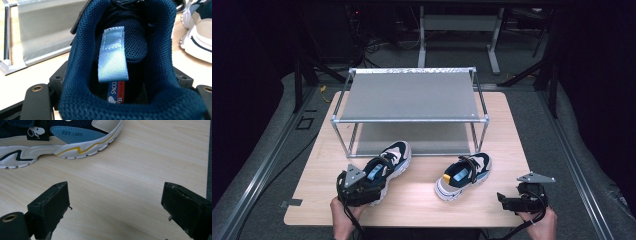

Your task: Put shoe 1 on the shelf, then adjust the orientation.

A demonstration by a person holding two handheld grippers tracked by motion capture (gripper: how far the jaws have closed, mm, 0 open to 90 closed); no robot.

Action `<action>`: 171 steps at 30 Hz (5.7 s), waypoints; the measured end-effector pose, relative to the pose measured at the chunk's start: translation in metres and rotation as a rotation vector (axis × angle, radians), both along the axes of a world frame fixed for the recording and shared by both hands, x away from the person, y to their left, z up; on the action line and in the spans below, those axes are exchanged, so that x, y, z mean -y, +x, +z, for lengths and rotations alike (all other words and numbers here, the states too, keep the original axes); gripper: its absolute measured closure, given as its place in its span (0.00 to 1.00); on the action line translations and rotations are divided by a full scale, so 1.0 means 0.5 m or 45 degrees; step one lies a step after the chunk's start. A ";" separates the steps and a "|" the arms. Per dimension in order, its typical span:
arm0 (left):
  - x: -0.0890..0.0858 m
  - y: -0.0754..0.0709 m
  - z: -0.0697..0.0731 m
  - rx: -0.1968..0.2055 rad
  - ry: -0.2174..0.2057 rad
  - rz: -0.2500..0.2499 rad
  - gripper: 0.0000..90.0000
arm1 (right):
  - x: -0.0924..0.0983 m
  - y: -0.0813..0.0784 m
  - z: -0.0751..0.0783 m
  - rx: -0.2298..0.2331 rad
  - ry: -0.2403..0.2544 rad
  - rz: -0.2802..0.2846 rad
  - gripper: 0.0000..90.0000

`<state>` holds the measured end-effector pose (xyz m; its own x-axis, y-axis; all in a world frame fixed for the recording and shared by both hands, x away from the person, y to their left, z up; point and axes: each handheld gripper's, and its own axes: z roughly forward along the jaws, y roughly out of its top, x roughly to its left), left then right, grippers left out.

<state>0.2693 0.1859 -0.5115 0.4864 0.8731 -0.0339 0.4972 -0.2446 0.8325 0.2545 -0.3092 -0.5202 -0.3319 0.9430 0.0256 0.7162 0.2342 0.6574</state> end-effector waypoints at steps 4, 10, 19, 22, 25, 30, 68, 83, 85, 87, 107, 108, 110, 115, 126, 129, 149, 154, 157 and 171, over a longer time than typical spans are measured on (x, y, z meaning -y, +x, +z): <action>0.007 0.013 0.002 0.003 -0.006 0.014 0.28 | -0.001 -0.001 0.001 0.006 -0.001 -0.006 0.08; 0.017 0.039 0.004 0.011 -0.019 0.057 0.28 | -0.001 -0.001 0.004 -0.009 0.003 0.005 0.08; 0.031 0.073 -0.003 0.019 -0.035 0.127 0.27 | -0.001 0.001 0.004 0.002 0.010 0.003 0.08; 0.035 0.089 -0.003 0.023 -0.056 0.157 0.27 | -0.001 0.002 0.005 0.007 0.003 -0.007 0.08; 0.041 0.103 -0.002 0.026 -0.060 0.174 0.27 | -0.001 0.003 0.007 -0.006 0.002 0.000 0.08; 0.055 0.130 -0.002 0.025 -0.070 0.189 0.27 | -0.002 0.003 0.011 0.012 -0.003 -0.007 0.08; 0.144 0.310 -0.049 -0.057 -0.029 0.466 0.27 | -0.003 -0.002 0.015 0.014 0.006 0.000 0.08; 0.171 0.360 -0.065 -0.053 -0.011 0.558 0.26 | -0.003 -0.008 0.022 0.022 0.003 0.006 0.08; 0.176 0.363 -0.068 -0.039 -0.001 0.574 0.26 | -0.005 -0.007 0.023 0.024 0.013 0.009 0.08; 0.181 0.366 -0.071 -0.030 0.004 0.576 0.26 | -0.006 -0.007 0.022 0.030 0.010 0.007 0.08; 0.186 0.370 -0.084 0.047 -0.093 0.553 0.12 | -0.017 -0.009 0.022 0.037 0.031 0.024 0.08; 0.183 0.366 -0.083 0.056 -0.094 0.551 0.12 | -0.017 -0.008 0.022 0.038 0.033 0.025 0.08; 0.178 0.357 -0.081 0.066 -0.101 0.535 0.11 | -0.019 -0.008 0.022 0.037 0.038 0.032 0.08; 0.156 0.329 -0.077 0.039 -0.091 0.457 0.09 | -0.025 -0.008 0.025 0.033 0.030 0.042 0.08; 0.117 0.257 -0.057 0.056 -0.048 0.387 0.06 | -0.043 -0.003 0.035 0.056 0.065 0.056 0.07; 0.104 0.240 -0.057 0.041 -0.025 0.358 0.05 | -0.050 0.000 0.039 0.058 0.075 0.065 0.07; -0.007 0.110 -0.043 0.006 0.084 0.241 0.00 | -0.106 0.034 0.071 0.059 0.105 0.118 0.09; -0.030 0.086 -0.045 -0.020 0.093 0.233 0.00 | -0.118 0.045 0.075 0.052 0.089 0.123 0.09; -0.043 0.075 -0.047 -0.041 0.116 0.240 0.00 | -0.122 0.051 0.077 0.039 0.095 0.140 0.10; -0.085 0.024 -0.054 -0.043 0.120 0.243 0.00 | -0.139 0.074 0.094 0.028 0.089 0.167 0.11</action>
<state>0.2811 0.2283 -0.5382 0.3120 0.9493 0.0389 0.5693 -0.2196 0.7923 0.2916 -0.2397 -0.4732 -0.4532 0.8877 0.0808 0.6679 0.2781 0.6904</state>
